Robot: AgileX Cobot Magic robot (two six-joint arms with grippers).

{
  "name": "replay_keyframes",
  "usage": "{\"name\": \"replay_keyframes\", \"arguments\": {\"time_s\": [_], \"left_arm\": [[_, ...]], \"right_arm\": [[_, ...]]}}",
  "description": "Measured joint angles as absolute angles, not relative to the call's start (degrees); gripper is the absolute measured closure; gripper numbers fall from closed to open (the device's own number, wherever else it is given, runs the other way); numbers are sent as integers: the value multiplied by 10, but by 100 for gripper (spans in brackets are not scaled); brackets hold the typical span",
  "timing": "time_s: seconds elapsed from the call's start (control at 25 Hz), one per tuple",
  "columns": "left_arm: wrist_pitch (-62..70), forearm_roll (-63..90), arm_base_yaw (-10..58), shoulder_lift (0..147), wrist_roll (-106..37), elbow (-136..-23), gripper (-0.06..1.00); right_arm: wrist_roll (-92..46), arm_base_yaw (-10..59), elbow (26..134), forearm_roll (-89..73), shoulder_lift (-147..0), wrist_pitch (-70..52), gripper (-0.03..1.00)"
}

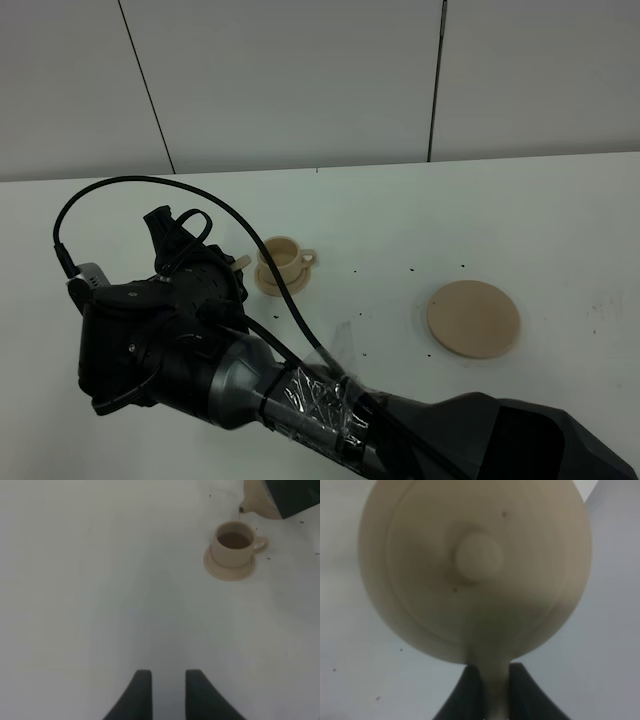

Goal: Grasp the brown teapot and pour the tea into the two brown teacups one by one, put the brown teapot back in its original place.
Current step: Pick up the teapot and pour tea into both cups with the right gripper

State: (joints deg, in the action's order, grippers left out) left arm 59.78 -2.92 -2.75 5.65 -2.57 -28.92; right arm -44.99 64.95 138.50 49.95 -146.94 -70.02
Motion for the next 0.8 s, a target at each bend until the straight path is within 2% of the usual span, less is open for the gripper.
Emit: {"name": "replay_keyframes", "arguments": {"time_s": [0.8], "left_arm": [[598,-29,-28,56,-26,-289,71]], "right_arm": [[-449,649,1385,498,-1469,-700,87]]}}
